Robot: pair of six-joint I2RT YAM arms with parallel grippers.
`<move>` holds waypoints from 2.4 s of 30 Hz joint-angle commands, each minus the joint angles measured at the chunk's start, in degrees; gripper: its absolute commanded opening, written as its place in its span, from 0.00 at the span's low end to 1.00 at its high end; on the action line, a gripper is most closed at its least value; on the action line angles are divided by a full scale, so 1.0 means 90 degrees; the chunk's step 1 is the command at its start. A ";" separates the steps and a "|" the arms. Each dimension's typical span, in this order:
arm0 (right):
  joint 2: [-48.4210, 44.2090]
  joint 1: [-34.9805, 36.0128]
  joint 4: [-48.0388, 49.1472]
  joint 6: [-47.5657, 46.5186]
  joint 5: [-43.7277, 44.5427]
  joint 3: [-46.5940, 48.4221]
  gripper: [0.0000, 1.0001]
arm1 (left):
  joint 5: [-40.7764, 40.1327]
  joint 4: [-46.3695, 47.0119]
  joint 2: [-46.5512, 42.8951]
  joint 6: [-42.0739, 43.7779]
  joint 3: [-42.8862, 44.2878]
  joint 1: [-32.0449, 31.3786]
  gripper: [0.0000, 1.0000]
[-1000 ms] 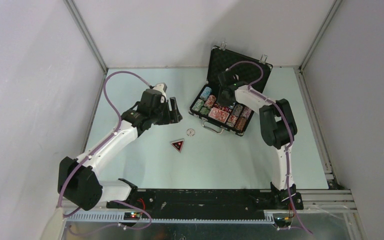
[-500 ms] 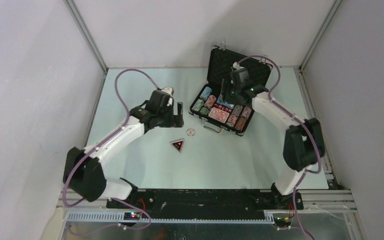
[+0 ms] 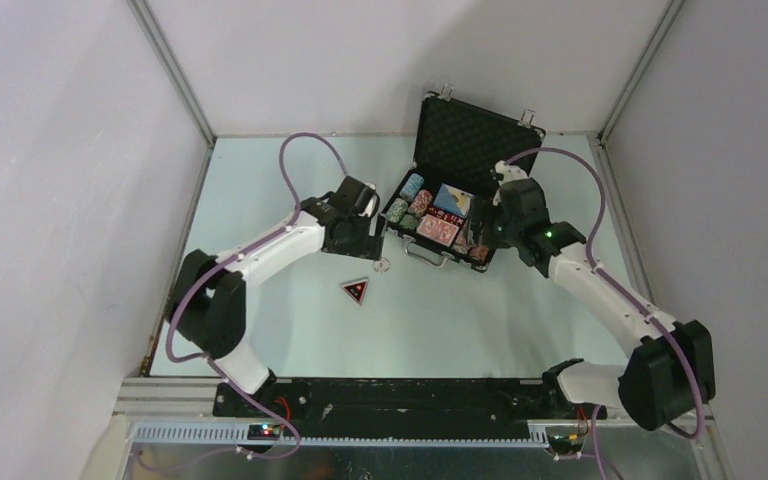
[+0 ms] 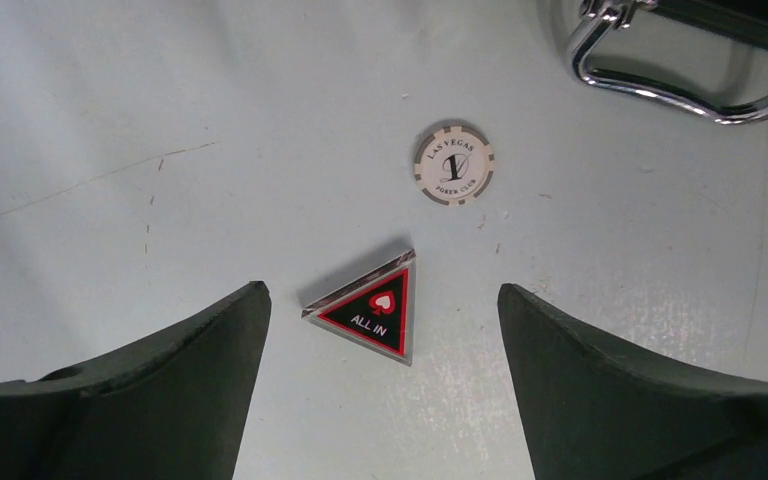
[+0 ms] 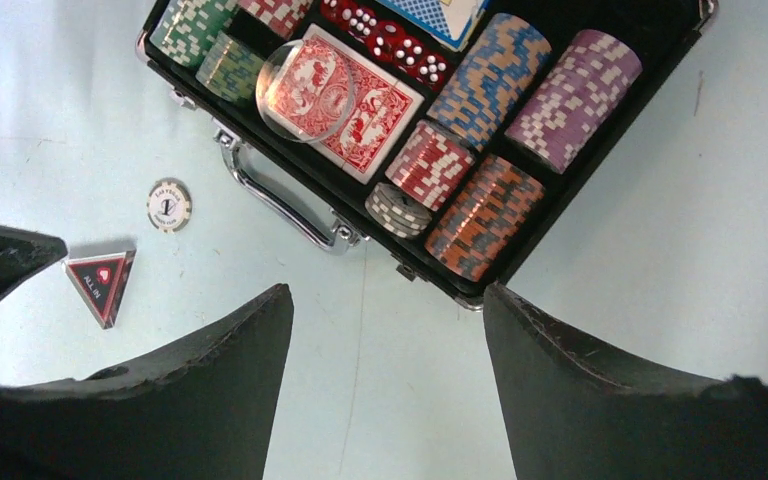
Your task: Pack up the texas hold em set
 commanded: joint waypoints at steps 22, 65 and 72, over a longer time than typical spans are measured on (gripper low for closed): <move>-0.0920 -0.0388 0.0305 -0.0297 -0.0377 -0.0466 0.77 | 0.0192 -0.1228 0.1941 0.0289 0.1643 -0.0320 0.87; -0.0852 -0.0576 0.0341 -0.0424 -0.0606 -0.0466 0.73 | 0.0254 -0.2062 0.4056 0.0427 0.3317 -0.0347 0.39; -0.0816 -0.0590 0.0379 -0.0511 -0.0936 -0.0466 0.73 | 0.0182 -0.1964 0.3945 0.0568 0.3309 -0.0346 0.29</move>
